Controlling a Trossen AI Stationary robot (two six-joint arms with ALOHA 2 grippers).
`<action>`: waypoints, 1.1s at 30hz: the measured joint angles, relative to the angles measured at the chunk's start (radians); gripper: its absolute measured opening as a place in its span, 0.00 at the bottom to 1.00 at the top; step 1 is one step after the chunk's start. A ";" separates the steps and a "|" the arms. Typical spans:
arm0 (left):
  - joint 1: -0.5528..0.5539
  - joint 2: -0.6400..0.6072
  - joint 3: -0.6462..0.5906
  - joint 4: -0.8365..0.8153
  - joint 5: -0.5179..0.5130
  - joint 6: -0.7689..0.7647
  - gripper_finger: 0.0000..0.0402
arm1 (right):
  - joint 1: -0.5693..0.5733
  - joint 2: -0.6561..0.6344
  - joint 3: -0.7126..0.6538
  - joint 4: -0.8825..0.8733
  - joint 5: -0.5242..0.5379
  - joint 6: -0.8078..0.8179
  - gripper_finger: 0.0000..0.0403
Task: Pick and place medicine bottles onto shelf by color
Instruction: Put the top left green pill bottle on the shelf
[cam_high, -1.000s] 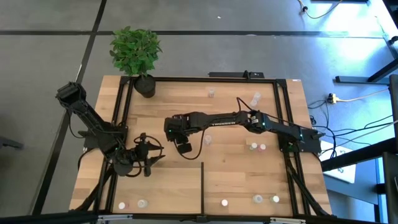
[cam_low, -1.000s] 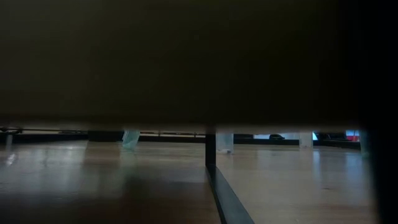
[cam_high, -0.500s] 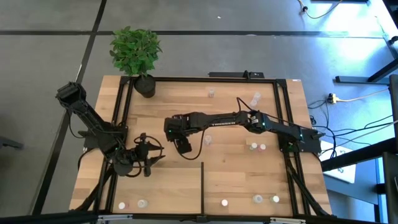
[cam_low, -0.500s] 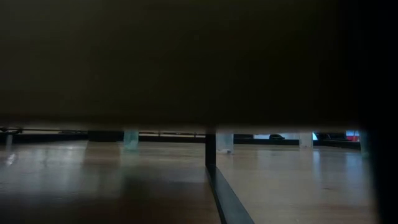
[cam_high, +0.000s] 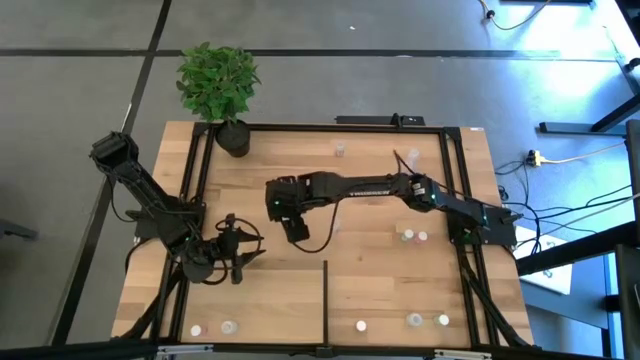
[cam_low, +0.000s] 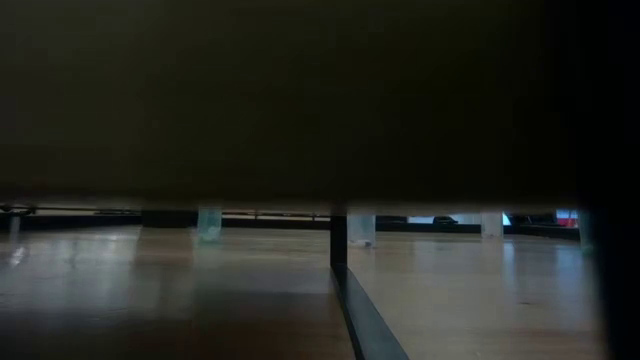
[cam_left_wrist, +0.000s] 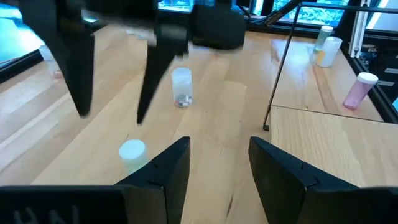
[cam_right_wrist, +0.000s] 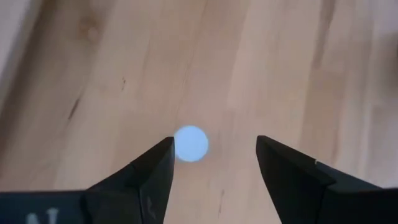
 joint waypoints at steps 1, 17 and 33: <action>0.000 0.000 0.000 0.000 0.000 0.000 0.39 | 0.000 -0.010 0.000 -0.008 0.000 0.000 0.57; 0.063 -0.001 0.044 0.008 -0.005 -0.006 0.39 | 0.001 -0.338 -0.005 -0.183 -0.018 0.015 0.57; 0.247 -0.001 0.302 -0.356 0.291 0.118 0.39 | 0.097 -0.719 -0.557 -0.032 0.223 0.245 0.57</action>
